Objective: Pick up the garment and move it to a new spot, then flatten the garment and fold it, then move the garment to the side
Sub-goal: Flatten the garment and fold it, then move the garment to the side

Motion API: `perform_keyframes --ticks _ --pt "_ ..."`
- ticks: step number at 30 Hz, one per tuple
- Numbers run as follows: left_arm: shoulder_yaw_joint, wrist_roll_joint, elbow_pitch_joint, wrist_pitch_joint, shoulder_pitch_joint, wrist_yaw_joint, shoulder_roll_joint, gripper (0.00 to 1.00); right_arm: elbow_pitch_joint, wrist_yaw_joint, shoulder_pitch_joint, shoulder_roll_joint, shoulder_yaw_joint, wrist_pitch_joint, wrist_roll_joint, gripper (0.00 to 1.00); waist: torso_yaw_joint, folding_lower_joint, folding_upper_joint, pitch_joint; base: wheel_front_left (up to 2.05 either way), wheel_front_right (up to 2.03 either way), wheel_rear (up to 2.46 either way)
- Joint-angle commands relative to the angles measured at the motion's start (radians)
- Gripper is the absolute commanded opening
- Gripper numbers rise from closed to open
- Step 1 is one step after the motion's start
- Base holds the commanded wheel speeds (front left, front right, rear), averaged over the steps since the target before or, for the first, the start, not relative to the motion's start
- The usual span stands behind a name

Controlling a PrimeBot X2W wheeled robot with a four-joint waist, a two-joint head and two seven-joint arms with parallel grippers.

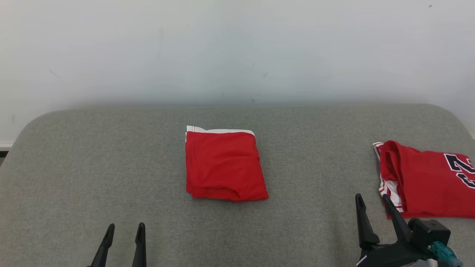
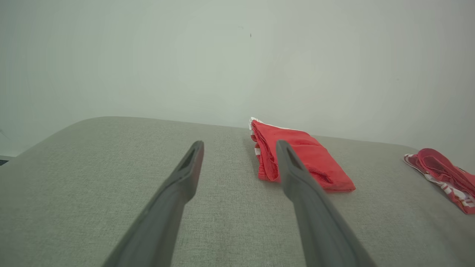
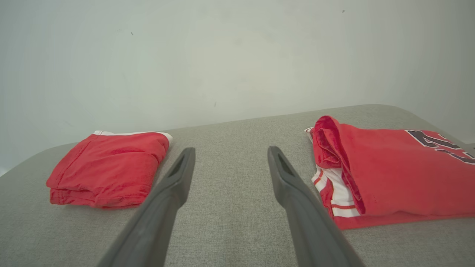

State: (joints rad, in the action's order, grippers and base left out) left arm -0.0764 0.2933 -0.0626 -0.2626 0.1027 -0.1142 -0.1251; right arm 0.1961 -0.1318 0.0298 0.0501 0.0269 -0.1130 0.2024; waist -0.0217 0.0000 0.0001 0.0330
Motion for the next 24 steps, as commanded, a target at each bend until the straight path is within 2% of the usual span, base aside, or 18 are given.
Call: perform_keyframes --ticks 1,19,21,24 --pt "0.009 -0.001 -0.005 -0.003 0.012 0.001 0.003 1.0 0.001 0.003 -0.006 0.001 0.002 0.003 0.011 1.0 -0.002 0.0 -0.0001 0.007 0.0 0.0 0.0" --pt "0.007 -0.037 -0.011 -0.003 0.017 -0.007 0.028 1.0 0.016 0.003 -0.001 0.0 0.002 0.094 0.008 1.0 -0.046 0.0 -0.0001 0.016 0.0 0.0 0.0" --pt "0.005 -0.037 -0.012 -0.003 0.016 -0.007 0.028 1.0 0.023 0.003 0.008 0.0 -0.008 0.137 0.019 1.0 -0.051 0.0 -0.0001 0.017 0.0 0.0 0.0" --pt "0.0 -0.04 -0.014 -0.003 0.014 -0.008 0.027 1.0 0.057 0.003 0.069 0.0 -0.029 0.306 0.042 1.0 -0.064 0.0 -0.0001 0.017 0.0 0.0 0.0"
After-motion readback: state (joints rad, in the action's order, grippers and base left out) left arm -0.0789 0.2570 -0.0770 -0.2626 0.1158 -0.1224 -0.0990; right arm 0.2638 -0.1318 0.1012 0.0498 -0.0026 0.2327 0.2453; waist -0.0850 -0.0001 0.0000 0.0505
